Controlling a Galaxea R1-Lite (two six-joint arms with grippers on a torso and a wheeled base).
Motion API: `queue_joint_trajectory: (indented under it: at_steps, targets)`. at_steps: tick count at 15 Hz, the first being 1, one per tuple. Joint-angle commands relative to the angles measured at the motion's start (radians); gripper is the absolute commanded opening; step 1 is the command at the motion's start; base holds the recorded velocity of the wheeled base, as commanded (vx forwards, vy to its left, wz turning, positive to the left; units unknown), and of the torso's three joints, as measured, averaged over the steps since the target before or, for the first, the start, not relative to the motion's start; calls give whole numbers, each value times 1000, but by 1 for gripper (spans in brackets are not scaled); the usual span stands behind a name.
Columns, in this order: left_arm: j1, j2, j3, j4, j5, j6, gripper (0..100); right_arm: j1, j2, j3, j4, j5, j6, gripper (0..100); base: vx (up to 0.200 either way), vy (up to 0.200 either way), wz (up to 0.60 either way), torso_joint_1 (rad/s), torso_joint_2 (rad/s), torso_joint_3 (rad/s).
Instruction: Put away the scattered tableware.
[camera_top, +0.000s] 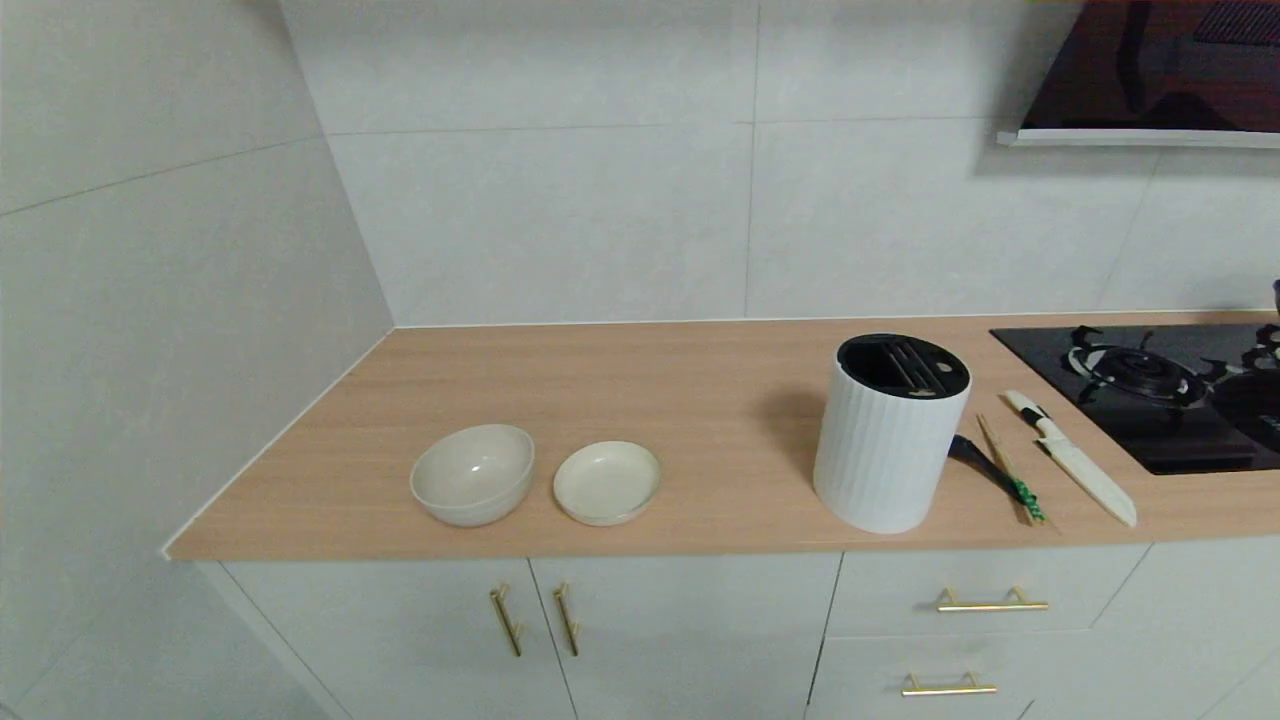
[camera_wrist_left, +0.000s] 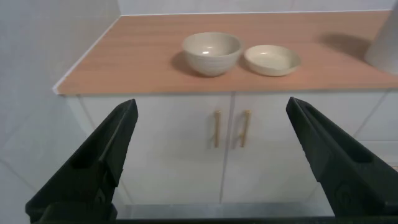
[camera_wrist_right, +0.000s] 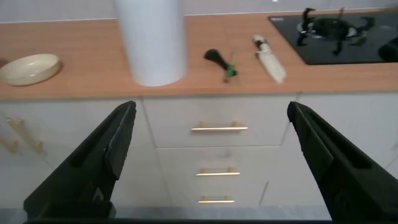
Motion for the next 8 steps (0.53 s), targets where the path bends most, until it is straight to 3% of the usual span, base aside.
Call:
queue_joint_trajectory:
  at_steps: [1, 8]
  targets:
    - [0, 0, 0, 0, 0, 0, 100, 0, 1, 0, -2, 0, 0, 100, 0, 200, 0, 2, 7, -2]
    - [0, 0, 0, 0, 0, 0, 100, 0, 1, 0, -2, 1, 0, 100, 0, 200, 0, 2, 2, 3]
